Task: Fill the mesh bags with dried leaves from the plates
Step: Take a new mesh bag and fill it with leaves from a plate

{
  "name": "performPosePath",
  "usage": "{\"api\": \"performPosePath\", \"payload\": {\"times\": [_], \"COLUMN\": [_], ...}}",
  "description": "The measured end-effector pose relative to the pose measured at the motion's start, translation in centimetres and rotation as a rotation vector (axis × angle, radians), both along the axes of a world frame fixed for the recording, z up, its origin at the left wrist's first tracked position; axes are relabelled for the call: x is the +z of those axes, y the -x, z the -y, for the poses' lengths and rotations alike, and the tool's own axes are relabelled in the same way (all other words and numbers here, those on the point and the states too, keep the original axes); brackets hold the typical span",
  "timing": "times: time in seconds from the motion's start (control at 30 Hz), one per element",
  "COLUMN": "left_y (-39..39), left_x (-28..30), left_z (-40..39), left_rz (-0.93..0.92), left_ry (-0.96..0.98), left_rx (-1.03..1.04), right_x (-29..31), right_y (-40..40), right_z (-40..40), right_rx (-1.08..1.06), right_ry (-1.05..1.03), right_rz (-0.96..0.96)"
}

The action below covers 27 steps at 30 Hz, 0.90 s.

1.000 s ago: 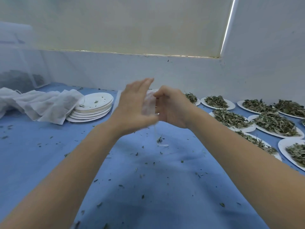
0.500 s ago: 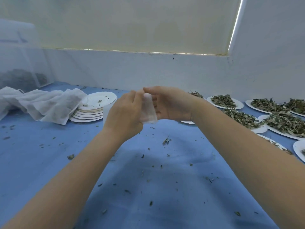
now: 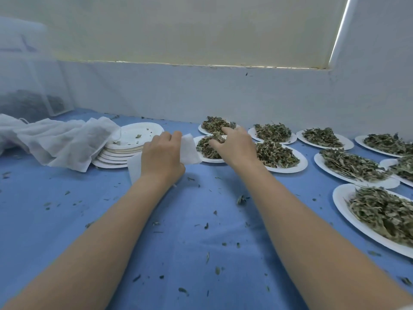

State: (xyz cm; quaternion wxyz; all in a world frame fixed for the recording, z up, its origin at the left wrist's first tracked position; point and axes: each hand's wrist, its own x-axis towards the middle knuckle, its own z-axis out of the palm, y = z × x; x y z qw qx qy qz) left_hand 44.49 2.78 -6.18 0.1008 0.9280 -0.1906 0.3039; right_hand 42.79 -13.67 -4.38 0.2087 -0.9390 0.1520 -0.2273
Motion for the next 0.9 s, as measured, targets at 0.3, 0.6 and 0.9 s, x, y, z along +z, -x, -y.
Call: {"api": "performPosePath", "payload": {"times": [0.3, 0.6, 0.9], "left_y": [-2.9, -3.4, -3.7], "left_x": [-0.8, -1.2, -1.3], "left_z": [1.3, 0.6, 0.9], "left_rz": [-0.044, -0.082, -0.077], "left_ry": [0.084, 0.186, 0.190], "left_rx": [-0.044, -0.047, -0.068], "right_x": [-1.6, -1.6, 0.4], "right_y": [-2.1, -1.3, -1.6], "right_z": [0.6, 2.0, 1.4], "right_rx": [0.037, 0.086, 0.113], "right_ry": [0.038, -0.236, -0.390], "right_rz": [-0.094, 0.255, 0.421]}}
